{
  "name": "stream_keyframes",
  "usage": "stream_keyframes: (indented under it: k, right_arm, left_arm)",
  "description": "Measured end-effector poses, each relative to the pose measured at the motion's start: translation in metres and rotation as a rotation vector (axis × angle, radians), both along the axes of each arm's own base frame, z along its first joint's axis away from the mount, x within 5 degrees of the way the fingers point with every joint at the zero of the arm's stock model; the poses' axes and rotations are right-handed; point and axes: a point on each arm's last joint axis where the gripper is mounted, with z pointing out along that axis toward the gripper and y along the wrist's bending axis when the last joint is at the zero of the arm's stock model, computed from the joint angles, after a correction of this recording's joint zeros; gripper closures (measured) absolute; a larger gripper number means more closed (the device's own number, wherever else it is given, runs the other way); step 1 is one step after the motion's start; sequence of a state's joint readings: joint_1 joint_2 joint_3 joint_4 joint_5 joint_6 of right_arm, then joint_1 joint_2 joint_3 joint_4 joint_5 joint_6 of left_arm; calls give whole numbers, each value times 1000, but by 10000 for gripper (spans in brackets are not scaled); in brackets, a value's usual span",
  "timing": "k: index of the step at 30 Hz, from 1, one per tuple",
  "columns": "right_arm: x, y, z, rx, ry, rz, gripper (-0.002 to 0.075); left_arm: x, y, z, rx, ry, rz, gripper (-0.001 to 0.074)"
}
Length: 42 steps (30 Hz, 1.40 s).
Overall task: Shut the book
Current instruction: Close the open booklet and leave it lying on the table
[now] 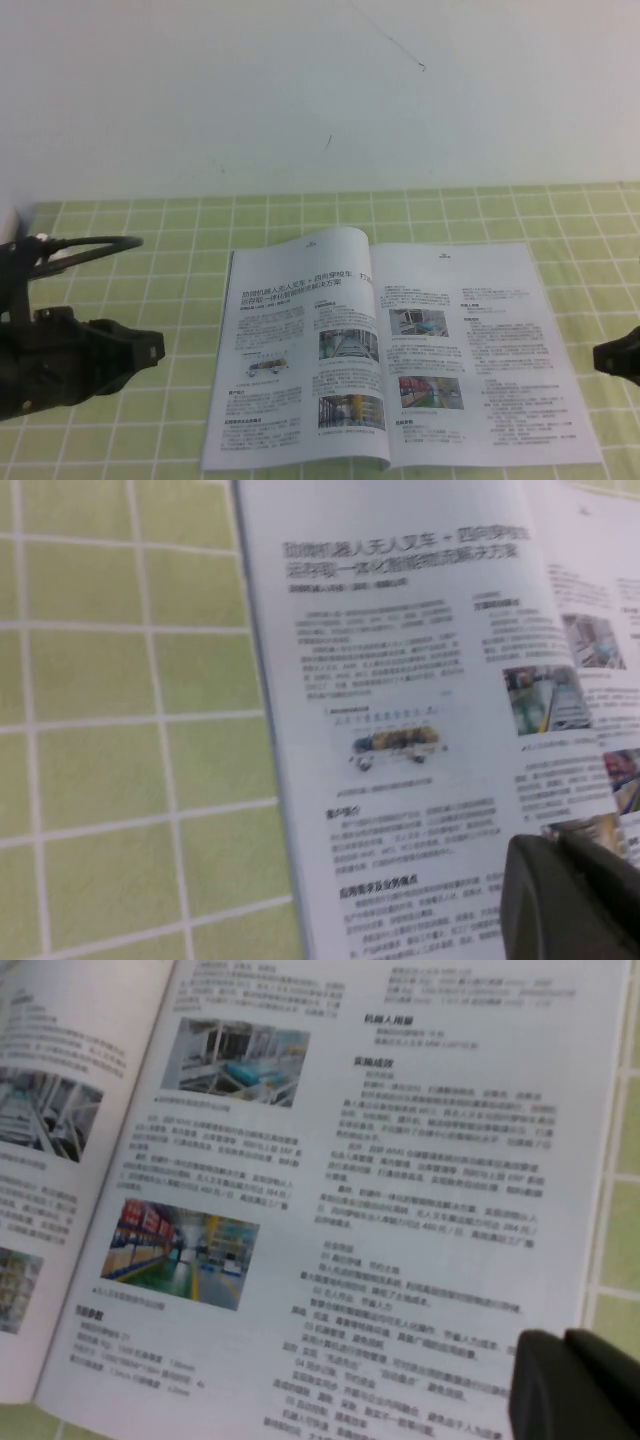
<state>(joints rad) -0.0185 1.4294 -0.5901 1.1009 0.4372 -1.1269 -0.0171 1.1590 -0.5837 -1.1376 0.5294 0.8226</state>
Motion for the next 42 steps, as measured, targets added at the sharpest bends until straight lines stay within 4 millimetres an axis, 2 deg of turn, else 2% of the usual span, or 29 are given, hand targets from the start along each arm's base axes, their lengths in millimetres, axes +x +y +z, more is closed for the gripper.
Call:
stream_keyframes:
  k: [5, 11, 19, 30, 37, 42]
  right_arm:
    - [13, 7, -38, 66, 71, 65, 729]
    - [17, 9, -60, 73, 108, 116, 729]
    - [18, 6, -73, 13, 128, 140, 729]
    - [19, 5, -77, -17, 137, 180, 729]
    - [19, 5, -77, -15, 140, 175, 729]
    - [19, 5, -77, -15, 140, 175, 729]
  left_arm:
    - [12, -11, -8, -25, -34, -31, 738]
    - [24, -32, -25, 45, -21, -93, 738]
    - [48, -45, -56, 129, 54, -124, 738]
    - [71, -30, -113, 308, 177, 17, 738]
    - [74, -33, -121, 298, 206, 13, 738]
    - [75, -34, -119, 288, 202, 6, 738]
